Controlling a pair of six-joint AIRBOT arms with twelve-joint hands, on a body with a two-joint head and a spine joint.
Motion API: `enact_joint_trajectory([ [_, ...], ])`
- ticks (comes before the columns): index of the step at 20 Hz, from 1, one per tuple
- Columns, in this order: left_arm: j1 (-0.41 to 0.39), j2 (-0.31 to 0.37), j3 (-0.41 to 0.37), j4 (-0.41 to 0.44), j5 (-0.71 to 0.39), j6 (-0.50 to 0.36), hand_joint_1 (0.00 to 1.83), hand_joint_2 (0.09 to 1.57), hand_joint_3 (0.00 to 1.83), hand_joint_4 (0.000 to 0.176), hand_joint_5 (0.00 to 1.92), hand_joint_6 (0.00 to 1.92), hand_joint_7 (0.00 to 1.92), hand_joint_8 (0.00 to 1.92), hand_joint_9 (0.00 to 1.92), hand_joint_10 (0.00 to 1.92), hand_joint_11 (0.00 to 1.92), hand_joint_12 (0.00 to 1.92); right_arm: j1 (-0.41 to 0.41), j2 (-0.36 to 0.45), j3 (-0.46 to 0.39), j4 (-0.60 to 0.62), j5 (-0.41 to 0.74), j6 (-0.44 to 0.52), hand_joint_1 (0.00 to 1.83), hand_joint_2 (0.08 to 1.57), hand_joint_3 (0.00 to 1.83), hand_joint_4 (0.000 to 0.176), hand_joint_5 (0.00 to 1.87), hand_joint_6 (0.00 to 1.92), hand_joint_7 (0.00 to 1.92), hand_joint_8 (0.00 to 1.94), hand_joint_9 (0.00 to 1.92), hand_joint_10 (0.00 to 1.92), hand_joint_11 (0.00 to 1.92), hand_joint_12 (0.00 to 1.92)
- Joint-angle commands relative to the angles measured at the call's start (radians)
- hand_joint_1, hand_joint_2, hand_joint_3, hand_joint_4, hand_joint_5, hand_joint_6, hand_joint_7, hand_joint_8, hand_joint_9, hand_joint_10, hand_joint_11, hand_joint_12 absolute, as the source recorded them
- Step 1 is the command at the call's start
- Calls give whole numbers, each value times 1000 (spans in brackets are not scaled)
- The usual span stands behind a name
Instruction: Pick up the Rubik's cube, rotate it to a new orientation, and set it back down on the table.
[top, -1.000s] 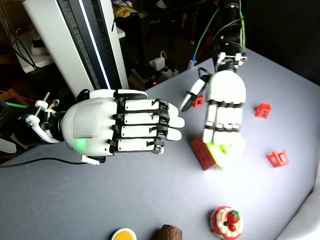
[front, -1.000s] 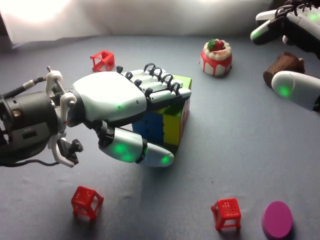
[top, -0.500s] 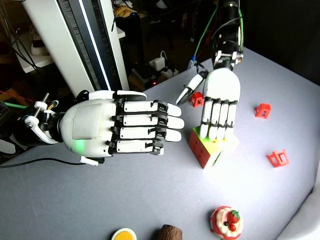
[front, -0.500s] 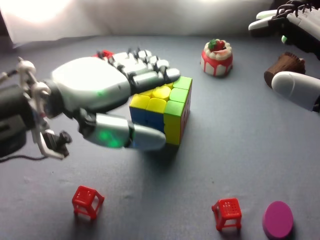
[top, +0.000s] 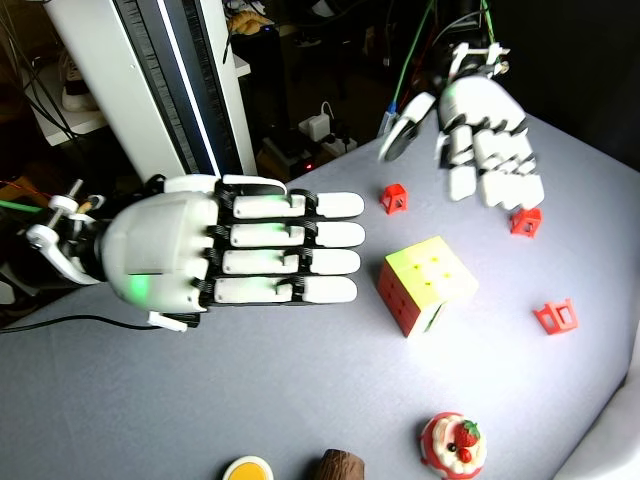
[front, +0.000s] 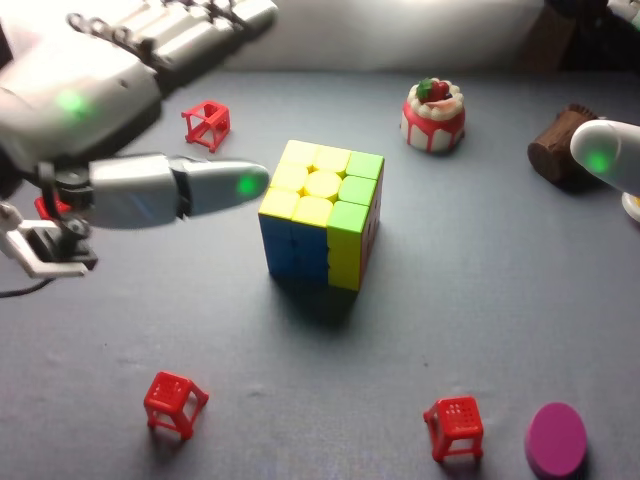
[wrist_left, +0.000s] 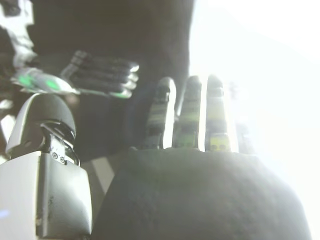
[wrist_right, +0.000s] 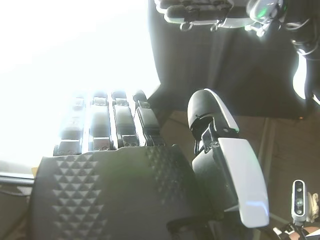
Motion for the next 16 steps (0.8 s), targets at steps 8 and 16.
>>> enact_joint_trajectory([
  [8, 98, 56, -37, -145, -328, 26, 0, 1030, 21, 131, 0, 0, 0, 0, 0, 0, 0, 0, 8, 55, -36, 70, 148, 6, 114, 1233, 0, 0, 0, 0, 0, 0, 0, 0, 0, 0],
  [16, 200, 146, -105, -232, -589, 42, 0, 1205, 15, 62, 0, 0, 0, 0, 0, 0, 0, 0, -3, 112, -88, 97, 308, 6, 284, 1216, 0, 0, 0, 0, 0, 0, 0, 0, 0, 0],
])
